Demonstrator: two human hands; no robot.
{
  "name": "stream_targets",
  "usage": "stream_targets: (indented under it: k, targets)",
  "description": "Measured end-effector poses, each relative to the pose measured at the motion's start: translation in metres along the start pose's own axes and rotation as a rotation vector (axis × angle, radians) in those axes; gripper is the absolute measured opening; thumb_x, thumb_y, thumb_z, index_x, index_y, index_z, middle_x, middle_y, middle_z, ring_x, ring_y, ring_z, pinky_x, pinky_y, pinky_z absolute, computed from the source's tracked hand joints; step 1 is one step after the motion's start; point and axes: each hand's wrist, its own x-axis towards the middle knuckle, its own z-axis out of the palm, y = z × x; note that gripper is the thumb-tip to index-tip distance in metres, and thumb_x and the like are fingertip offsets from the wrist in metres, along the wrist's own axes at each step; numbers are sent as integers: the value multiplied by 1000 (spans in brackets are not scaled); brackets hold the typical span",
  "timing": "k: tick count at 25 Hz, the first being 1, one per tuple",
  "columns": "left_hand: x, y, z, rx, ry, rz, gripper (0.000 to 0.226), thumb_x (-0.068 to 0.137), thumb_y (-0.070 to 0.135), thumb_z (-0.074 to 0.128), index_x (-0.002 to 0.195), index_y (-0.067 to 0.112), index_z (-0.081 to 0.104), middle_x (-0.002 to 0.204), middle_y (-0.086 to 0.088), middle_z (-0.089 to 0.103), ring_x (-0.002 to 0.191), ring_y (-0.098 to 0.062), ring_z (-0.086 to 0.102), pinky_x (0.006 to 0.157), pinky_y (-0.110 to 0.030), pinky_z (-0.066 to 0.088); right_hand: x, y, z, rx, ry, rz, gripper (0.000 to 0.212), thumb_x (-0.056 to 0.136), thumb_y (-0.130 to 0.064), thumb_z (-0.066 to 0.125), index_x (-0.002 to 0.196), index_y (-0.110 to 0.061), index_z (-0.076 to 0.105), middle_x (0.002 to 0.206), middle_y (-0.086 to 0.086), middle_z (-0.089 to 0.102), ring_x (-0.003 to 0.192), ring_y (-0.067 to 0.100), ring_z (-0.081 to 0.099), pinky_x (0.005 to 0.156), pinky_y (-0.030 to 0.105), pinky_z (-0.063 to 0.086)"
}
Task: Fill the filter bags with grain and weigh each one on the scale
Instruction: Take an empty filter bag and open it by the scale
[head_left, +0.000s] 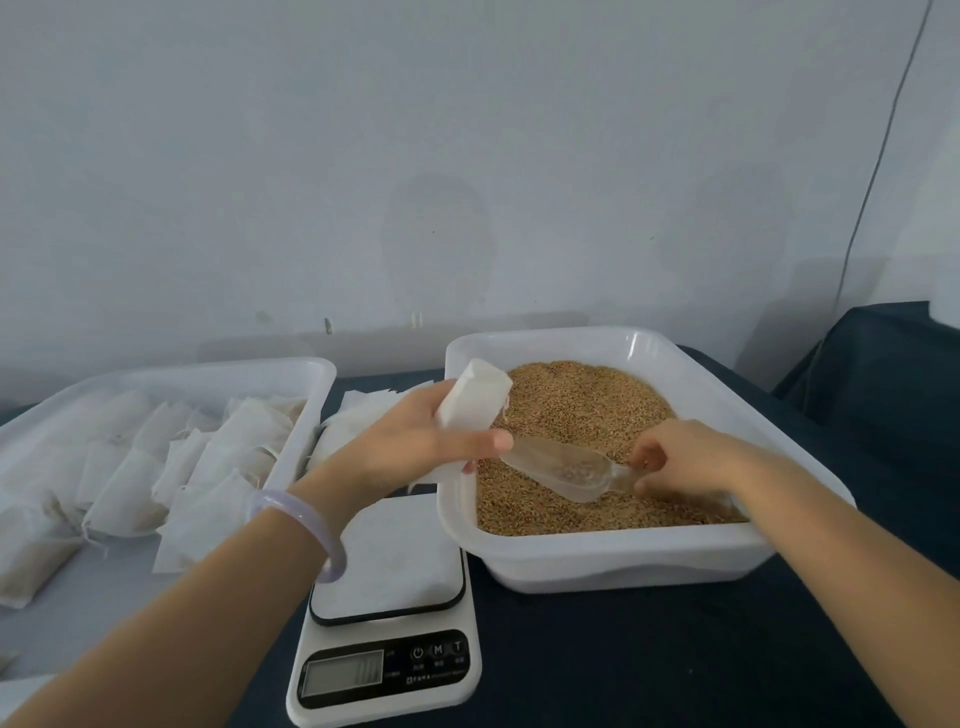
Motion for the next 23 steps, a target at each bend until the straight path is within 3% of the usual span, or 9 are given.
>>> stream_targets:
  k: [4,7,11,15,19,23]
  targets:
    - [19,-3,21,98,198,-36,53,60,52,75,103,24,59,91,5,66,83,-12,64,69,-24,50,5,2,6,-120,-31,-24,11,90,-30,59,99,-28,53,102,-8,60,89,8,57,84,28,47]
    - [30,-14,33,234,348,-63,50,68,49,76,101,19,54,95,-1,62,87,-17,61,74,-34,51,4,4,7,-168,150,-64,11,96,-35,46,103,-27,48,87,-9,60,74,8,59,73,30,53]
    - [34,-27,40,221,452,-60,38,74,39,74,98,20,52,91,3,61,83,-13,59,64,-28,48,7,3,0,-332,330,-98,19,97,-40,42,96,-23,50,77,-11,54,64,6,55,61,27,50]
    - [34,-29,42,171,493,-54,39,74,37,75,101,20,52,93,5,60,84,-10,57,61,-25,46,24,-23,-2,-400,262,-97,13,97,-29,49,85,-22,49,75,-9,52,67,9,58,61,26,50]
    - [32,-30,44,268,443,-32,44,73,38,74,106,23,49,93,9,57,85,-9,56,64,-25,46,50,-53,11,-374,215,-69,11,96,-21,51,102,-14,57,82,-3,61,71,13,63,67,28,56]
    - [31,-30,46,333,454,9,43,74,39,73,104,27,45,87,17,52,82,-6,53,57,-19,38,44,-40,8,-69,135,-51,23,96,-34,47,104,-15,57,89,-2,63,79,14,63,71,25,53]
